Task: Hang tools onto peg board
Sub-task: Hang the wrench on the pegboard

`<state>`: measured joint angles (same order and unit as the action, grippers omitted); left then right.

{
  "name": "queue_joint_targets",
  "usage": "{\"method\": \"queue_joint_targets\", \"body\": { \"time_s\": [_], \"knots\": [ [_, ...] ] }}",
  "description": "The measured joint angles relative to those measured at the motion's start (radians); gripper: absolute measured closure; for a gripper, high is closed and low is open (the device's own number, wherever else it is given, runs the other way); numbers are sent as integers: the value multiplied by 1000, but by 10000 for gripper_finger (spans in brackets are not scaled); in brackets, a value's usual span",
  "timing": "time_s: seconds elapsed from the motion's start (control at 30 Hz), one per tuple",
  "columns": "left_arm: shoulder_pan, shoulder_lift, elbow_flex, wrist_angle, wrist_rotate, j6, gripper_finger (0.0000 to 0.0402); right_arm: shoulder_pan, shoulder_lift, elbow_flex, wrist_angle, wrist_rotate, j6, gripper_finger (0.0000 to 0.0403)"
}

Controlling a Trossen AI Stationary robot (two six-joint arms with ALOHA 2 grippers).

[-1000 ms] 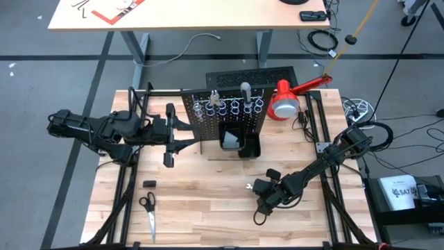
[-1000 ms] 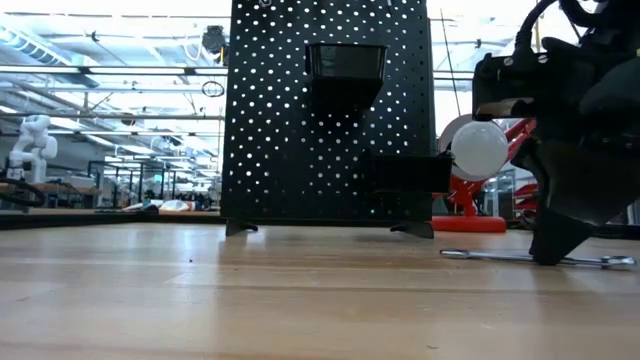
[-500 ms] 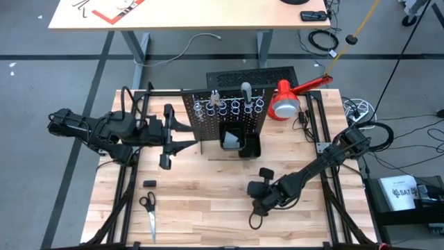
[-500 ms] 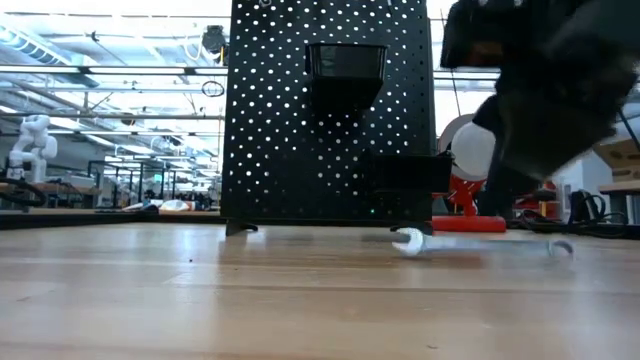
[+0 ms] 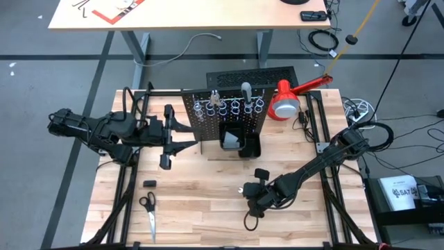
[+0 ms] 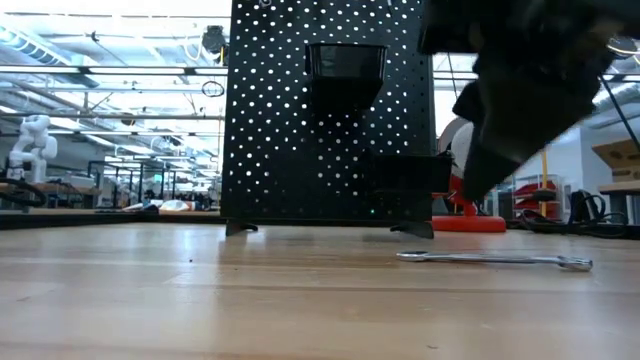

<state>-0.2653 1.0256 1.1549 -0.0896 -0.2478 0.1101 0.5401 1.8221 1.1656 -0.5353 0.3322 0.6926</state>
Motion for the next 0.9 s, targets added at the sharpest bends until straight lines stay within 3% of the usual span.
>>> {"method": "queue_joint_targets", "body": {
  "time_s": [0.27,0.43,0.57,0.77,0.9],
  "knots": [
    [0,0,0,-5,0,0,233,-29,83,1,-43,-32,-2,262],
    [0,0,0,-6,0,0,233,-54,125,7,-38,-76,-38,235],
    [0,0,0,-7,0,1,233,-76,155,11,-53,-136,-45,267],
    [0,0,0,-8,0,1,233,-96,157,12,-49,-186,-51,385],
    [0,0,0,-8,0,1,233,-104,157,12,-53,-206,-49,390]
  ]
}}
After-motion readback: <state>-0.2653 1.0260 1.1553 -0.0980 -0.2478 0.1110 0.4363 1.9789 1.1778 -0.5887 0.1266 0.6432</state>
